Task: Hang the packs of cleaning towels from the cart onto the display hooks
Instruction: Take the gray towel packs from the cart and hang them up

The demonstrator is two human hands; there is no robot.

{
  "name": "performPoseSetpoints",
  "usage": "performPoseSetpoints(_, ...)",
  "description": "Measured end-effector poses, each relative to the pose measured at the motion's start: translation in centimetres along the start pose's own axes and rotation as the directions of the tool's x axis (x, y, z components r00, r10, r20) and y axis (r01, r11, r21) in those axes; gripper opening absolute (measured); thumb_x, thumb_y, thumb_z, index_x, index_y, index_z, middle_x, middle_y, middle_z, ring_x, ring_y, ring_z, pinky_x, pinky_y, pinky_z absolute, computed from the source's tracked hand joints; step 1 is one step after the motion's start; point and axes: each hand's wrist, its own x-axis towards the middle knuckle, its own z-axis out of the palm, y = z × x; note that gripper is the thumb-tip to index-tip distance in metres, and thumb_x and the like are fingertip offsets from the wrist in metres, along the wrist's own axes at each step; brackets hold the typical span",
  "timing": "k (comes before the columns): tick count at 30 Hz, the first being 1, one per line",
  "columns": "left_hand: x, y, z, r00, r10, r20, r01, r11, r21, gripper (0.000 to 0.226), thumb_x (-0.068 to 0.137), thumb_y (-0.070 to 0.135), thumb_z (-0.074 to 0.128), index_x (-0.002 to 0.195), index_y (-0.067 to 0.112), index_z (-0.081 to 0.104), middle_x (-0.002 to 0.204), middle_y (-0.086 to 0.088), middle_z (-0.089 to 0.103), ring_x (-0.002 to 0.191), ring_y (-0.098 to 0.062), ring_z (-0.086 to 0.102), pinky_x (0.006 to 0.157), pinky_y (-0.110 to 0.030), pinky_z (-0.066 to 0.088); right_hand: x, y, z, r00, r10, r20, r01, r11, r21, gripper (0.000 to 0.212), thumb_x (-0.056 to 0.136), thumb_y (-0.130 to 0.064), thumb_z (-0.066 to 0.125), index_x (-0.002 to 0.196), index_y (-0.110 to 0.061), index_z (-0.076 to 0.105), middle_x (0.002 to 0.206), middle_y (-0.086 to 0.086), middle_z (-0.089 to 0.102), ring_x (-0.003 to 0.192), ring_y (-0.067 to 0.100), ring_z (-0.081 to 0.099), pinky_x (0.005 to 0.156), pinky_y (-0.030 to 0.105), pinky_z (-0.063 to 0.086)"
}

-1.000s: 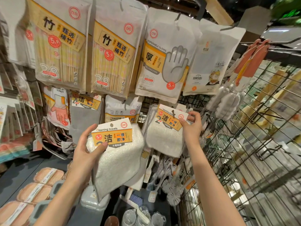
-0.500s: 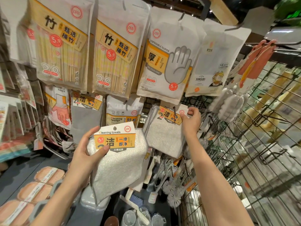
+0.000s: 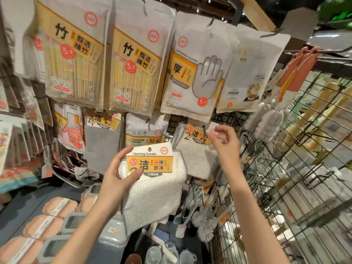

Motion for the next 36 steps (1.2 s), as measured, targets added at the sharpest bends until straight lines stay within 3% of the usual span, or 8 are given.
performPoseSetpoints(5,-0.2,0.5,1.4,0.999,0.021,0.040,-0.021,1.000,-0.002,0.066,0.078,0.003,0.074,0.111,0.058,0.059,0.126,0.008,0.064,0.107,-0.009,0.065,0.079,-0.021,0.054,-3.0,-1.0,0.4,0.895,0.066,0.442,-0.041,0.997,-0.066,0.038,0.083,-0.026,0.068,0.119,-0.028,0.055,0.119,-0.012,0.059,0.101,0.005,0.061,0.089,0.028,0.053)
performPoseSetpoints(11,-0.2,0.5,3.2,0.995,0.034,0.095,-0.033,0.999,-0.008,0.078,0.078,0.001,0.074,0.122,0.061,0.050,0.143,0.008,0.051,0.127,-0.016,0.053,0.102,-0.035,0.046,-4.8,-0.7,1.2,0.838,0.074,0.540,-0.086,0.996,-0.004,0.054,0.078,-0.012,0.075,0.125,-0.021,0.050,0.116,-0.009,0.061,0.108,0.002,0.055,0.098,0.019,0.041)
performPoseSetpoints(14,-0.2,0.7,4.5,0.994,0.054,0.091,-0.055,0.998,0.005,0.086,0.071,0.018,0.079,0.134,0.060,0.037,0.144,0.027,0.039,0.129,0.006,0.044,0.097,-0.017,0.042,-4.9,-0.3,0.8,0.879,0.058,0.473,-0.094,0.994,0.052,0.048,0.078,-0.004,0.073,0.117,-0.022,0.053,0.111,-0.007,0.063,0.103,0.006,0.058,0.093,0.024,0.047)
performPoseSetpoints(17,0.1,0.5,5.3,0.992,0.044,0.115,-0.045,0.999,0.002,0.088,0.068,0.027,0.078,0.137,0.061,0.033,0.149,0.024,0.037,0.130,0.008,0.040,0.102,-0.021,0.038,-4.6,0.1,0.0,0.924,0.065,0.376,-0.106,0.990,0.090,0.049,0.079,-0.001,0.072,0.113,-0.031,0.053,0.106,0.001,0.067,0.101,0.012,0.062,0.083,0.024,0.054)
performPoseSetpoints(20,0.8,0.4,5.7,0.983,0.014,0.185,-0.005,0.999,-0.049,0.075,0.083,0.012,0.070,0.131,0.061,0.041,0.137,0.023,0.054,0.120,-0.001,0.054,0.096,-0.023,0.049,-3.9,0.6,-0.9,0.965,0.060,0.255,-0.095,0.987,0.126,0.049,0.078,0.003,0.070,0.112,-0.030,0.054,0.101,-0.004,0.066,0.094,0.009,0.065,0.077,0.024,0.055)
performPoseSetpoints(26,2.5,1.4,8.5,0.935,0.029,0.355,-0.056,0.996,0.066,0.063,0.091,-0.004,0.056,0.133,0.043,0.047,0.128,0.038,0.051,0.119,0.019,0.045,0.089,-0.002,0.039,-2.4,2.2,-1.8,0.999,0.053,-0.006,-0.053,0.997,0.055,0.050,0.079,0.004,0.067,0.117,-0.027,0.053,0.109,-0.012,0.059,0.105,0.010,0.056,0.091,0.034,0.049)
performPoseSetpoints(32,4.8,0.8,10.5,0.898,-0.007,0.440,-0.080,0.981,0.178,0.052,0.093,0.003,0.056,0.124,0.045,0.054,0.128,0.034,0.051,0.121,0.020,0.041,0.098,-0.005,0.034,-0.7,3.9,-1.5,0.992,0.055,-0.116,-0.054,0.998,0.012,0.049,0.080,0.005,0.065,0.121,-0.019,0.053,0.105,-0.011,0.057,0.105,0.011,0.054,0.090,0.025,0.048)
performPoseSetpoints(36,6.1,-0.2,11.0,0.904,-0.077,0.421,-0.007,0.981,0.195,0.055,0.094,0.006,0.056,0.140,0.035,0.045,0.135,0.028,0.046,0.127,0.009,0.038,0.090,0.000,0.032,0.0,4.9,-0.8,0.991,0.038,-0.127,-0.040,0.999,-0.010,0.052,0.079,0.003,0.066,0.118,-0.029,0.050,0.102,-0.022,0.051,0.098,0.001,0.053,0.069,-0.001,0.040)
